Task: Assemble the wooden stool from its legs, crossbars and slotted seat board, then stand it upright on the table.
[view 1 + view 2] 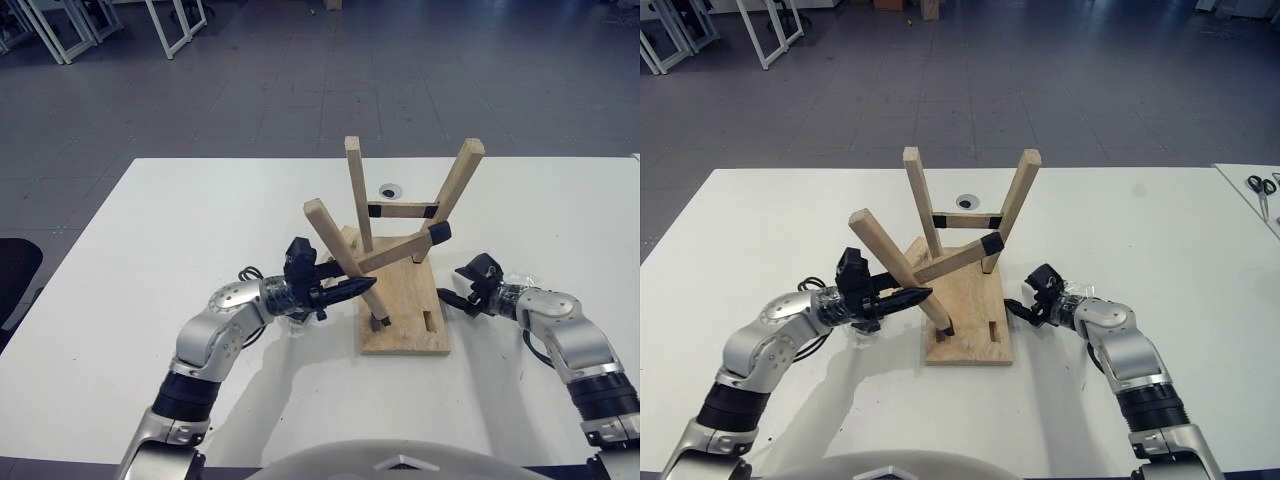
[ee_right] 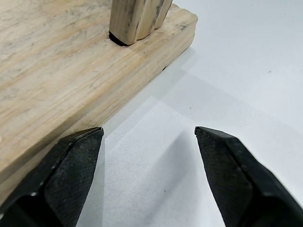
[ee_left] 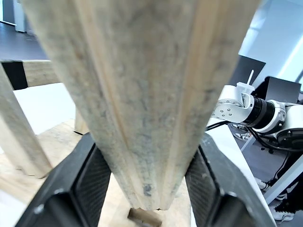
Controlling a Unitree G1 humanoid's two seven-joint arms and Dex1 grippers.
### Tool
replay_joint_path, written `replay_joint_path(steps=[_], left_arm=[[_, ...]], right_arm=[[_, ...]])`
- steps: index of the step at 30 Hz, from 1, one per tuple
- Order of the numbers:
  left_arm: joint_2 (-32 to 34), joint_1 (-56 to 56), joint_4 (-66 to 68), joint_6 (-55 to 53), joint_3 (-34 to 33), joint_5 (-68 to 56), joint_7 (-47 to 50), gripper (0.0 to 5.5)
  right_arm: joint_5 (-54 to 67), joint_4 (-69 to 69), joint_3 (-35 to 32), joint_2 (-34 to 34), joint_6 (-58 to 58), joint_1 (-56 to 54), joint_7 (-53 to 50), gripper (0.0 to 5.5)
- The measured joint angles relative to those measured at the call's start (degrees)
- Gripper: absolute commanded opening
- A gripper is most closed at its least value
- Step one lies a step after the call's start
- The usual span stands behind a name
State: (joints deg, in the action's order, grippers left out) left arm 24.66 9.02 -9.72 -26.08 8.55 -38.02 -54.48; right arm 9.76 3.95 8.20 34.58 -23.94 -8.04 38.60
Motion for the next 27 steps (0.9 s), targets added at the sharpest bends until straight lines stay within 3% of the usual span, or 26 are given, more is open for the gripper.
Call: replay_joint_path(steps=[8,27], left_arm=[[3.01,0.61,1.11,-2.59,0.79,-0.40,-6.62,2.07],[2.87,10.90,12.70,12.58,9.49,14.03,-9.71,2.06]], right_arm=[[-0.66,-0.08,-0.21,-0.24,1.01,0.66,0.16,3.57],[-1.64,-2.25,-0.25,-0.80,1.29,2.86,-0.71,3.57]])
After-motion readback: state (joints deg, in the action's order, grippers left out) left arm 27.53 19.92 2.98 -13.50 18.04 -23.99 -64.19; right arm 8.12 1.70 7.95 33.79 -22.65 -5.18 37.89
